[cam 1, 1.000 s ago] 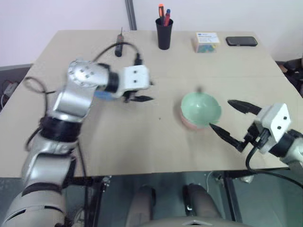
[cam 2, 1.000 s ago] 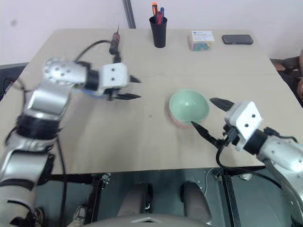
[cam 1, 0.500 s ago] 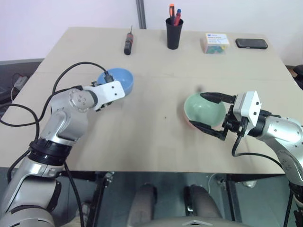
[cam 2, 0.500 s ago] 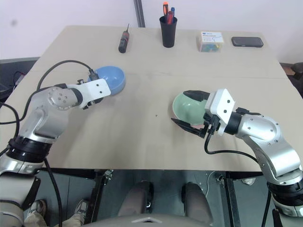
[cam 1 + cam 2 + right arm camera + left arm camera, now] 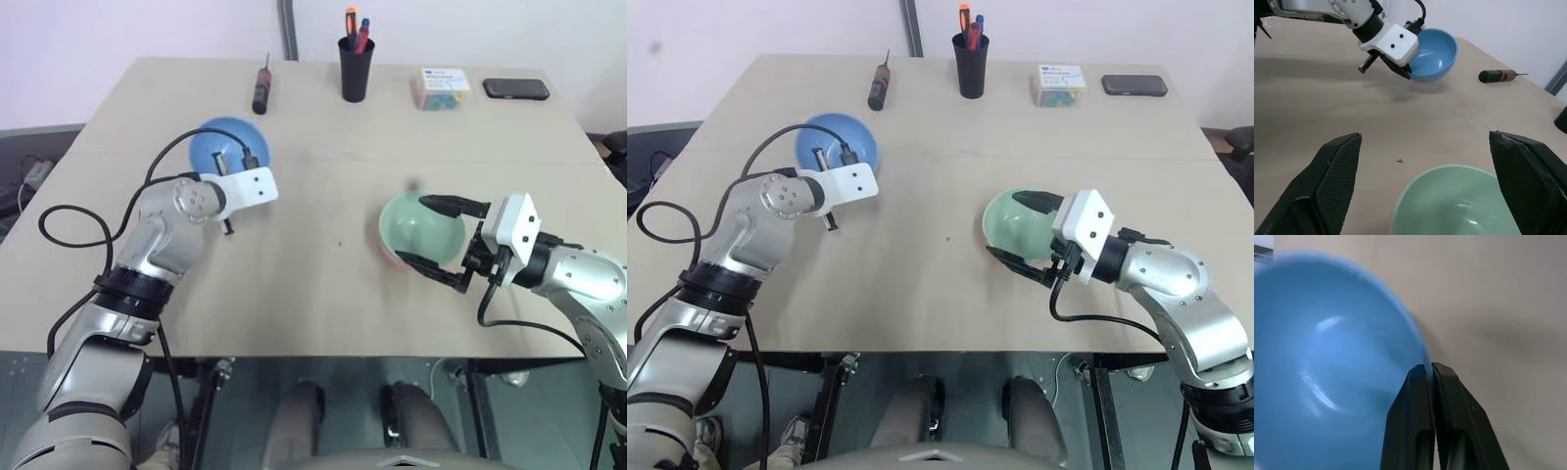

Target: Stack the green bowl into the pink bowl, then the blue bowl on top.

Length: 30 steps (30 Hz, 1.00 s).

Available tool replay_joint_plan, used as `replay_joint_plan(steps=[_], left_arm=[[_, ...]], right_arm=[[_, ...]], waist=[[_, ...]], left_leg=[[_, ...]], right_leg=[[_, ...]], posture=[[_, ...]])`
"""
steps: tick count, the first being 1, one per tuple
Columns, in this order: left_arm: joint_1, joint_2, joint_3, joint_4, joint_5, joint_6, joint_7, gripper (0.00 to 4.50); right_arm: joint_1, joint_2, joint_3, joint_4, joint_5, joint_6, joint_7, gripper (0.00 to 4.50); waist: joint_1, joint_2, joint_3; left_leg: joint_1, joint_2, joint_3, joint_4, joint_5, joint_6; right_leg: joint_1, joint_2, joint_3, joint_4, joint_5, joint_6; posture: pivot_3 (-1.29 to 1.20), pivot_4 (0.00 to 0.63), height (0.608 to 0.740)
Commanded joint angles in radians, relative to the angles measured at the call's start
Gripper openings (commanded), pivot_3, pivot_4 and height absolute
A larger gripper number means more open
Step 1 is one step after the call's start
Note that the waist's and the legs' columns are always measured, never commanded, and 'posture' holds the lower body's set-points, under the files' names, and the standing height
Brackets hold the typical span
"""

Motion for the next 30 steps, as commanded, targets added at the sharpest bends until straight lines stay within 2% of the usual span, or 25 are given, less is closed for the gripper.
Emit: replay_joint_plan(steps=[1, 7, 12, 16, 21, 27, 28, 30], left_arm=[[-0.028, 0.003, 0.018, 0.002, 0.002, -0.030, 0.003, 0.02], [-0.039, 0.007, 0.038, -0.028, -0.032, -0.073, -0.027, 0.02], [-0.046, -0.037, 0.115, -0.234, -0.297, -0.041, -0.231, 0.02], [-0.113, -0.100, 0.103, -0.313, -0.464, -0.027, -0.364, 0.02], [-0.223, -0.225, 0.020, -0.243, -0.560, -0.110, -0.492, 0.02], [-0.302, -0.331, -0.072, -0.081, -0.582, -0.267, -0.631, 0.02], [-0.305, -0.338, -0.087, -0.047, -0.573, -0.301, -0.649, 0.53], [-0.310, -0.341, -0.107, 0.007, -0.545, -0.361, -0.660, 0.95]], right_arm=[[-0.006, 0.000, -0.034, -0.038, 0.014, 0.005, -0.016, 4.37], [-0.003, -0.004, -0.040, -0.037, 0.009, 0.008, -0.026, 4.37], [0.051, -0.015, -0.106, -0.054, 0.015, 0.026, -0.052, 4.37], [0.175, -0.023, -0.207, -0.109, 0.019, 0.053, -0.086, 4.37], [0.366, -0.004, -0.337, -0.229, 0.027, 0.095, -0.148, 4.37], [0.497, 0.023, -0.380, -0.341, 0.004, 0.117, -0.214, 4.37], [0.504, 0.026, -0.375, -0.354, 0.003, 0.121, -0.225, 4.37], [0.511, 0.031, -0.365, -0.369, -0.002, 0.126, -0.241, 4.37]], waist=[[0.000, 0.000, 0.000], [0.002, 0.000, 0.000], [0.009, 0.000, 0.000], [0.007, 0.000, 0.000], [0.004, 0.001, -0.001], [-0.016, 0.002, -0.001], [-0.019, 0.002, -0.002], [-0.025, 0.002, -0.002]], left_leg=[[0.000, 0.000, 0.000, 0.000, 0.000, 0.000], [0.000, 0.000, 0.000, 0.000, 0.000, 0.000], [-0.002, 0.000, -0.001, 0.000, 0.000, 0.000], [-0.001, -0.001, 0.000, 0.001, 0.000, 0.000], [0.000, -0.001, -0.001, 0.002, 0.000, 0.000], [0.002, -0.001, 0.000, 0.002, 0.000, 0.000], [0.002, 0.000, 0.000, 0.002, 0.000, 0.000], [0.003, 0.000, 0.000, 0.002, 0.000, 0.000]], right_leg=[[0.000, 0.000, 0.000, 0.000, 0.000, 0.000], [0.000, 0.000, 0.000, 0.000, 0.000, 0.000], [0.000, -0.001, -0.001, -0.001, 0.000, 0.000], [0.000, -0.001, 0.000, 0.000, 0.000, 0.000], [0.002, -0.001, 0.000, 0.001, 0.000, 0.000], [0.002, 0.001, 0.001, 0.001, 0.000, 0.000], [0.002, 0.001, 0.002, 0.002, 0.000, 0.000], [0.003, 0.001, 0.002, 0.002, 0.000, 0.000]], posture=[[0.00, 0.150, 0.740], [0.00, 0.150, 0.740], [0.00, 0.150, 0.740], [0.00, 0.150, 0.740], [0.00, 0.150, 0.740], [0.00, 0.150, 0.740], [0.00, 0.150, 0.740], [0.00, 0.150, 0.740]])
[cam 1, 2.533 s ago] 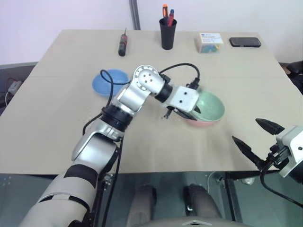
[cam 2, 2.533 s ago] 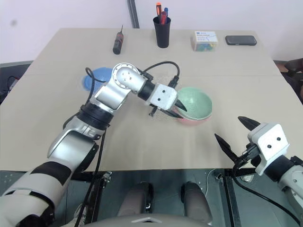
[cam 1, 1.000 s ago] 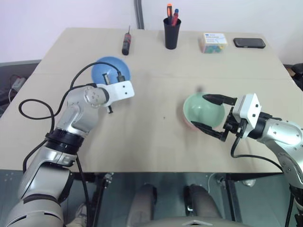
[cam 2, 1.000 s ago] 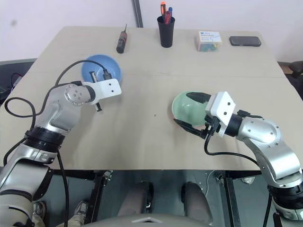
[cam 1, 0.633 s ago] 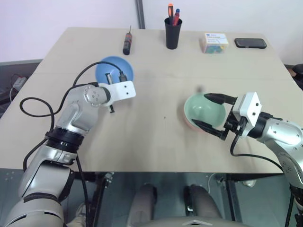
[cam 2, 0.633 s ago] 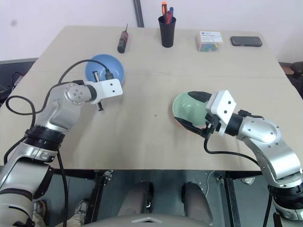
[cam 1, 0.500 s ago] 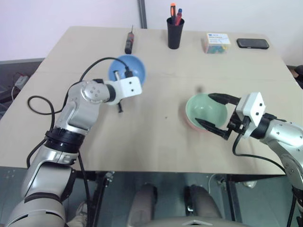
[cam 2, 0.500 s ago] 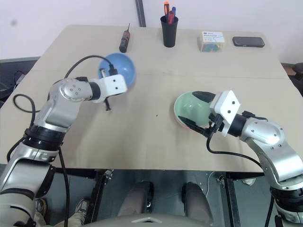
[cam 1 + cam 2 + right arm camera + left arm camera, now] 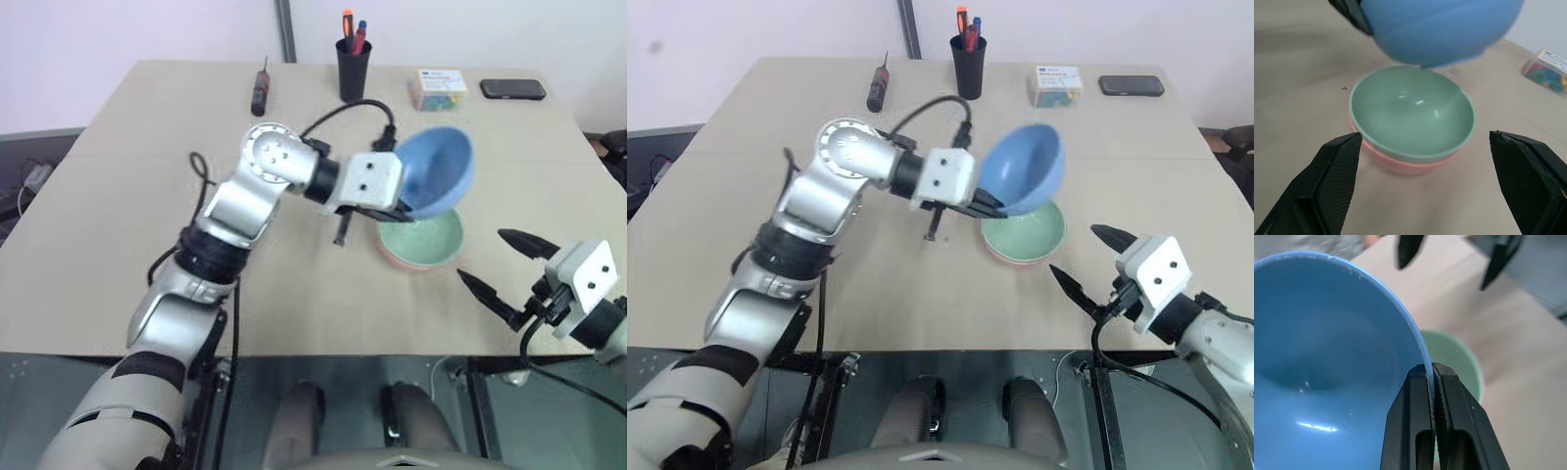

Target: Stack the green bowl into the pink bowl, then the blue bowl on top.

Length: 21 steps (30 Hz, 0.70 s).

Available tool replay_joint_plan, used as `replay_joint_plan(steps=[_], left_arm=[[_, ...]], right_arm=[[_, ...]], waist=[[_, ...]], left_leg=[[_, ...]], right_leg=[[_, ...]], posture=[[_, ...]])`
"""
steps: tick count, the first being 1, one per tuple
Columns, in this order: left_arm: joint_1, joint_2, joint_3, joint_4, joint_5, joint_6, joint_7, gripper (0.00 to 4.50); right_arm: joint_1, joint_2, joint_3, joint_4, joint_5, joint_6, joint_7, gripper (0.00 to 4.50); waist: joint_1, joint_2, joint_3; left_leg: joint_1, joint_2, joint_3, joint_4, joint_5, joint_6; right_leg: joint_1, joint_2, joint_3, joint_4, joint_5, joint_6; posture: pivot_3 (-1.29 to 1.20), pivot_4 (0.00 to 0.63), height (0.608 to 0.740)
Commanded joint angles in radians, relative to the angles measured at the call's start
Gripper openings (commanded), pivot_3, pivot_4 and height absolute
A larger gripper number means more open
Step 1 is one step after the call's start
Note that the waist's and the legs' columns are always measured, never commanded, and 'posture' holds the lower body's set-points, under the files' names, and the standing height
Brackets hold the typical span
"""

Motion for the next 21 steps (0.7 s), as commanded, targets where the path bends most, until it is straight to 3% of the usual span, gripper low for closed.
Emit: replay_joint_plan(steps=[1, 5, 6, 10, 11, 14, 17, 18, 21], left_arm=[[-0.028, 0.002, -0.012, 0.054, 0.028, -0.084, -0.018, 1.39], [-0.028, 0.004, 0.025, 0.068, 0.038, -0.069, 0.038, 2.56], [-0.022, 0.011, 0.047, 0.046, 0.015, -0.025, 0.041, 3.04], [0.041, 0.053, 0.170, -0.073, -0.079, 0.208, 0.120, 3.04], [0.138, 0.044, 0.268, -0.133, -0.151, 0.184, 0.175, 3.04], [0.316, 0.074, 0.409, -0.269, -0.215, 0.361, 0.299, 3.06], [0.449, 0.115, 0.497, -0.369, -0.294, 0.465, 0.347, 3.82], [0.515, 0.136, 0.539, -0.413, -0.326, 0.487, 0.354, 4.29], [0.667, 0.204, 0.665, -0.534, -0.402, 0.550, 0.382, 4.42]], right_arm=[[0.005, 0.006, -0.010, -0.058, -0.006, 0.004, -0.030, 4.37], [0.022, 0.012, 0.005, -0.036, -0.011, -0.005, -0.026, 4.37], [0.016, 0.012, 0.008, -0.025, -0.007, -0.003, -0.024, 4.37], [-0.014, 0.004, 0.016, 0.054, -0.020, -0.050, 0.015, 4.37], [-0.031, -0.026, 0.017, 0.115, -0.025, -0.060, 0.056, 4.37], [-0.091, -0.067, -0.002, 0.256, -0.009, -0.061, 0.118, 4.43], [-0.113, -0.105, -0.020, 0.343, 0.029, -0.087, 0.215, 4.50], [-0.119, -0.125, -0.029, 0.375, 0.035, -0.094, 0.255, 4.50], [-0.107, -0.182, -0.084, 0.458, 0.037, -0.125, 0.352, 4.50]], waist=[[0.002, 0.000, 0.000], [0.006, 0.000, 0.000], [0.006, 0.000, 0.000], [0.002, 0.000, 0.000], [0.002, 0.000, 0.000], [-0.011, 0.005, -0.003], [-0.011, 0.003, -0.002], [-0.010, 0.003, -0.002], [-0.003, 0.003, -0.002]], left_leg=[[0.000, 0.000, 0.000, 0.000, 0.000, 0.000], [-0.001, 0.000, -0.001, 0.000, 0.000, 0.000], [-0.002, 0.000, -0.001, 0.000, 0.000, 0.000], [-0.002, 0.000, -0.001, 0.000, 0.000, 0.000], [-0.002, 0.000, -0.001, 0.000, 0.000, 0.000], [0.003, 0.001, 0.000, -0.001, 0.000, 0.000], [0.008, 0.001, 0.000, -0.004, 0.000, 0.000], [0.008, 0.001, 0.000, -0.004, 0.000, 0.000], [0.009, 0.001, 0.001, -0.005, 0.000, 0.000]], right_leg=[[0.000, 0.000, 0.000, 0.000, 0.000, 0.000], [0.000, 0.000, 0.000, -0.001, 0.000, 0.000], [0.000, 0.000, -0.001, -0.002, 0.000, 0.000], [0.000, 0.000, -0.001, -0.002, 0.000, 0.000], [0.000, 0.000, -0.001, -0.001, 0.000, 0.000], [0.001, -0.001, 0.004, -0.001, 0.000, 0.000], [0.004, -0.001, 0.004, -0.001, 0.000, 0.000], [0.004, 0.000, 0.003, -0.001, 0.000, 0.000], [0.005, -0.001, 0.005, -0.001, 0.000, 0.000]], posture=[[0.00, 0.150, 0.740], [0.00, 0.150, 0.740], [0.00, 0.150, 0.740], [0.00, 0.150, 0.740], [0.00, 0.150, 0.740], [0.00, 0.150, 0.740], [0.00, 0.150, 0.740], [0.00, 0.150, 0.740], [0.00, 0.150, 0.740]])
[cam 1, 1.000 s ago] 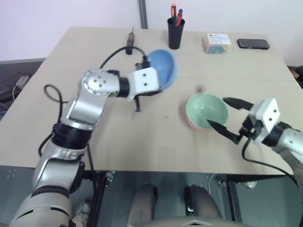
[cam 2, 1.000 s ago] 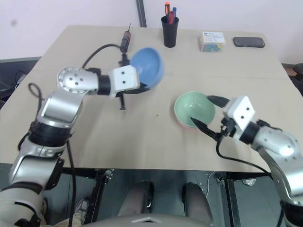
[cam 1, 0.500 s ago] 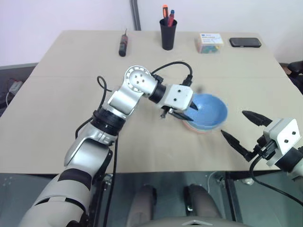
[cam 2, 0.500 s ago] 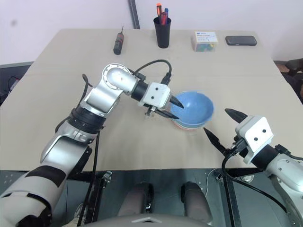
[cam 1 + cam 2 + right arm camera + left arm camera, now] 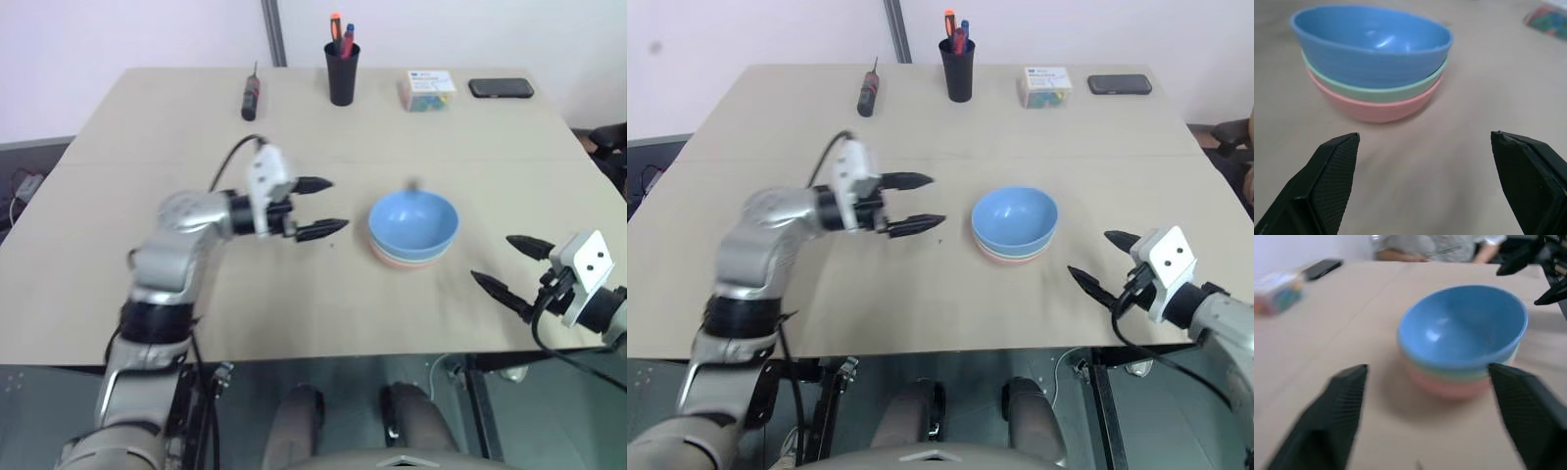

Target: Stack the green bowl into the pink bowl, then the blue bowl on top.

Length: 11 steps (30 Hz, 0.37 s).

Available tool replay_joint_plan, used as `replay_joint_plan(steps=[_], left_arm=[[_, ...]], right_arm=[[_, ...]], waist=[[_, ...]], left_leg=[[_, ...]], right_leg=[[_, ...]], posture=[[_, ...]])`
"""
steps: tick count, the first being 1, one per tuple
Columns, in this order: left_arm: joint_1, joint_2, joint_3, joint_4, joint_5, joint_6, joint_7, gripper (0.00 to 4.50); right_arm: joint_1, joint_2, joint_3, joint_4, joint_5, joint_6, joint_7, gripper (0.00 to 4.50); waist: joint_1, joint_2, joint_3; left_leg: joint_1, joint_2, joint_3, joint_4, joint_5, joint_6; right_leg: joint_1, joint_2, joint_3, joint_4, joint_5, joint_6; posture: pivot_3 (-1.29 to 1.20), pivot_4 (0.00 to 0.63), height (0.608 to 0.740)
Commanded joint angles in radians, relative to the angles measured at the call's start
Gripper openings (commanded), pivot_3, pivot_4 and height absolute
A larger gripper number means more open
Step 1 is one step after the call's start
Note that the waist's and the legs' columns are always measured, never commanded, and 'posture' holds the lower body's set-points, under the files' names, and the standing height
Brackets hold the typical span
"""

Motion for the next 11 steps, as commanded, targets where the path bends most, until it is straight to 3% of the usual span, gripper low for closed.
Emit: replay_joint_plan(steps=[1, 6, 11], left_arm=[[0.101, 0.066, 0.150, -0.162, -0.099, 0.074, 0.054, 4.42], [0.334, 0.208, 0.359, -0.250, -0.218, 0.127, -0.036, 4.42], [0.458, 0.297, 0.418, -0.270, -0.265, 0.121, -0.091, 4.42]], right_arm=[[0.014, -0.055, -0.098, 0.069, 0.024, -0.054, 0.112, 4.50], [0.057, -0.137, -0.270, 0.171, 0.063, -0.067, 0.264, 4.50], [0.057, -0.198, -0.314, 0.211, 0.097, -0.034, 0.345, 4.50]], waist=[[0.009, 0.000, 0.000], [0.013, 0.000, 0.000], [0.012, -0.001, 0.000]], left_leg=[[0.000, 0.000, 0.000, 0.000, 0.000, 0.000], [0.004, -0.001, 0.003, 0.000, 0.000, 0.000], [0.007, 0.000, 0.004, -0.001, 0.000, 0.000]], right_leg=[[0.000, 0.000, 0.000, 0.000, 0.000, 0.000], [0.005, -0.001, -0.003, -0.001, 0.000, 0.000], [0.007, -0.001, -0.002, -0.002, 0.000, 0.000]], posture=[[0.00, 0.150, 0.740], [0.00, 0.150, 0.740], [0.00, 0.150, 0.740]])
